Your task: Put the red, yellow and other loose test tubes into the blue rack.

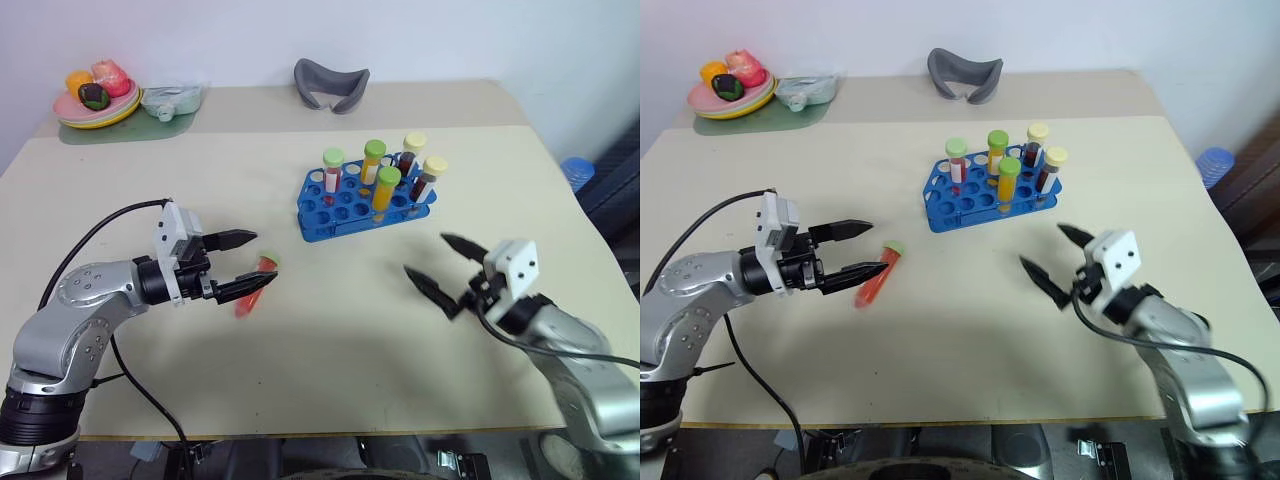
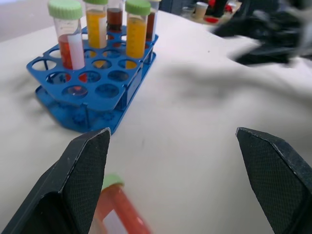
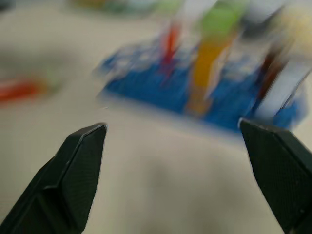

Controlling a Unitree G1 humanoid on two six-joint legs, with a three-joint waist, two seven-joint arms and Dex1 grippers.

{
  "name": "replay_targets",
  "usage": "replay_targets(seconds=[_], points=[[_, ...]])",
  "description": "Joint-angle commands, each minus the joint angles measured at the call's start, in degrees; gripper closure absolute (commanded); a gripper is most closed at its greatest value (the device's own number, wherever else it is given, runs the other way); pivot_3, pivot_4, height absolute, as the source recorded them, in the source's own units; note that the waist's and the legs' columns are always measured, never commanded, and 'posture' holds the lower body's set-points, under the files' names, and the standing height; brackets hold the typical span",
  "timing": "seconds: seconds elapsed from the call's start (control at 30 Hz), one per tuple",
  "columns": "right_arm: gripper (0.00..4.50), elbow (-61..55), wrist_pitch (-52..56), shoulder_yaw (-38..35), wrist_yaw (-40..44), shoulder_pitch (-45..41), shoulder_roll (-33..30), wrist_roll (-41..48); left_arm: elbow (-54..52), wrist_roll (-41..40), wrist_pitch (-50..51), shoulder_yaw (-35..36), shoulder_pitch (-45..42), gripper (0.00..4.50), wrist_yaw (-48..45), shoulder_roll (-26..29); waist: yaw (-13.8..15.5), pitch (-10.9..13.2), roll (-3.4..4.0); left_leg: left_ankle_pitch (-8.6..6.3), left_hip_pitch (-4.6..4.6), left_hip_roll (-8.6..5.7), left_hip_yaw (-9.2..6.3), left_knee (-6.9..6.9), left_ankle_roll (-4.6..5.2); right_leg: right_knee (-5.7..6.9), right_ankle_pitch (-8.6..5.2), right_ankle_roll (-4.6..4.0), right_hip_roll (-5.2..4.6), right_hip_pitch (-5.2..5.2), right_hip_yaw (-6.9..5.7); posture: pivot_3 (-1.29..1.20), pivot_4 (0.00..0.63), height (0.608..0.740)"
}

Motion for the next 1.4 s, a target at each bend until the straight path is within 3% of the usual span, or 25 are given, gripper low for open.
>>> replay_targets(seconds=[0.03,0.17,0.37,0.7,0.87,0.97,1.13,1.2,1.27,1.4], points=[[0.07,-5.27,3.88,-8.09,8.62,4.09,-5.60,7.58,1.01,-0.10,-3.37,2.78,0.86,0.26,-1.71,0.04,-0.04,0.01,-0.07,0.00,0.02,0.01,0.00,0.00,0.01,0.00,0.00,0.00,0.02,0.01,0.00,0.00,0.150,0.740],[0.07,-4.85,3.68,-11.36,15.75,4.78,-9.15,10.30,3.24,0.42,-3.57,3.72,2.20,0.26,-3.86,2.27,-0.01,0.01,-0.15,-0.01,0.02,0.01,0.02,0.08,0.01,-0.01,0.00,0.00,0.02,0.06,0.00,0.00,0.150,0.740],[0.07,-1.45,0.88,-9.88,20.28,-1.65,-8.72,9.80,6.68,1.63,-3.92,6.67,4.18,0.26,-3.60,4.34,0.20,0.07,-0.26,-0.01,-0.01,0.00,0.01,0.06,0.02,-0.05,0.00,0.01,0.00,0.04,-0.02,0.00,0.150,0.740],[0.07,4.13,-3.25,-3.22,23.45,-9.32,-7.79,4.52,-3.40,-4.51,14.64,9.89,3.37,0.26,7.45,8.40,0.93,0.12,-0.36,-0.02,-0.05,0.01,0.00,0.03,0.02,-0.13,0.00,0.02,-0.02,0.03,-0.03,0.00,0.150,0.740],[0.07,6.42,-4.28,-1.07,23.55,-12.45,-6.71,3.18,-7.14,-10.45,32.78,6.41,-5.91,0.26,13.13,14.58,1.29,0.15,-0.43,-0.02,-0.07,0.00,-0.01,0.05,0.02,-0.12,0.00,0.02,-0.02,0.03,-0.05,0.00,0.150,0.740],[0.07,7.11,-4.65,-0.54,23.49,-13.62,-6.14,2.67,-7.61,-15.97,39.05,5.73,-12.27,0.26,17.94,10.26,1.38,0.14,-0.41,-0.04,-0.08,-0.01,0.00,0.04,0.05,-0.17,-0.01,0.04,-0.04,0.04,-0.06,0.00,0.150,0.740],[0.07,7.50,-4.84,-0.18,23.31,-14.90,-5.26,2.29,-18.46,-7.60,47.30,2.35,-16.84,0.26,36.08,7.91,1.14,0.18,-0.48,-0.05,-0.10,0.01,-0.04,0.04,0.08,-0.20,0.00,0.05,0.00,0.01,-0.06,0.00,0.150,0.740],[0.07,7.79,-5.13,-0.14,23.47,-14.86,-5.21,2.04,-18.65,-10.31,52.82,3.42,-18.61,0.26,36.70,5.97,1.38,0.17,-0.47,-0.05,-0.09,0.01,-0.04,0.05,0.07,-0.20,0.00,0.04,0.00,0.03,-0.07,0.00,0.150,0.740],[0.07,8.50,-5.79,-0.27,23.87,-14.66,-5.01,1.84,-16.48,-12.40,59.34,1.26,-21.92,0.26,37.52,5.59,1.40,0.17,-0.48,-0.05,-0.08,-0.01,-0.04,0.08,0.07,-0.20,0.00,0.05,-0.01,0.07,-0.08,0.00,0.150,0.740],[0.07,8.41,-6.00,0.00,23.71,-14.63,-4.68,1.65,-8.66,-19.58,61.01,-3.96,-25.91,0.26,43.05,7.34,1.30,0.17,-0.48,-0.05,-0.08,-0.02,-0.04,0.08,0.07,-0.20,0.00,0.05,-0.02,0.06,-0.08,0.00,0.150,0.740]])
